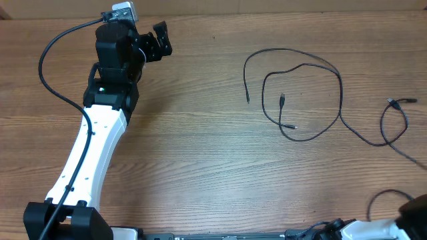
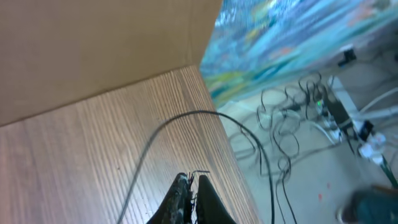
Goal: Untangle cables
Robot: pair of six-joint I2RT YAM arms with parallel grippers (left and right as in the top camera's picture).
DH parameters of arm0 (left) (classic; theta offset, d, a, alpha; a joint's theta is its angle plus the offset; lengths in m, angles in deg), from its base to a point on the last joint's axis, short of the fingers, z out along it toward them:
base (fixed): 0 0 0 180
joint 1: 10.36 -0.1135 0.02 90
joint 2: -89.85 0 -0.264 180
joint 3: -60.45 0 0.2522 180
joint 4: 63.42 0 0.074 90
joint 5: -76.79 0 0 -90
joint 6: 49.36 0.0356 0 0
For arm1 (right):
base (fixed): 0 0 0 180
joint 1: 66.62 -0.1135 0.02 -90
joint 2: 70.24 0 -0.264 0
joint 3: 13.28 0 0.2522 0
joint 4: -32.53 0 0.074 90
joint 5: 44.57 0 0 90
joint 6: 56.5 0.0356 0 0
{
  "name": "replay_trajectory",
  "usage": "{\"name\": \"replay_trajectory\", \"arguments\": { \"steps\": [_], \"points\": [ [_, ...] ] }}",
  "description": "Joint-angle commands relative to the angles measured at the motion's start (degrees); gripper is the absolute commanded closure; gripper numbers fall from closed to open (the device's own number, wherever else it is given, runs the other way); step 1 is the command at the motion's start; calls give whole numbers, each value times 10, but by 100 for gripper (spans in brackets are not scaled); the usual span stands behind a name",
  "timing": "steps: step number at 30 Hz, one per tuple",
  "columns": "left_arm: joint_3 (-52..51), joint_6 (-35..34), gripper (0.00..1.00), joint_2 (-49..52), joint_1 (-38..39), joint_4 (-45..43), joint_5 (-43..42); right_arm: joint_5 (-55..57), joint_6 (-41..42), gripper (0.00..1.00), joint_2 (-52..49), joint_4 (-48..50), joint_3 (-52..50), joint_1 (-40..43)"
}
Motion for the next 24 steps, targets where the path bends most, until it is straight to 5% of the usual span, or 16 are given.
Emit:
{"name": "replay_trajectory", "arguments": {
  "steps": [1,17,24],
  "points": [
    [3,-4,0,5,-1,-2,-5,-45,-10,96,-26,10,10,11],
    [3,-8,0,5,0,-1,-5,-183,-93,95,-46,33,10,0],
    [3,-8,1,5,0,-1,-5,-243,-150,46,-46,43,10,-17]
  ]
}}
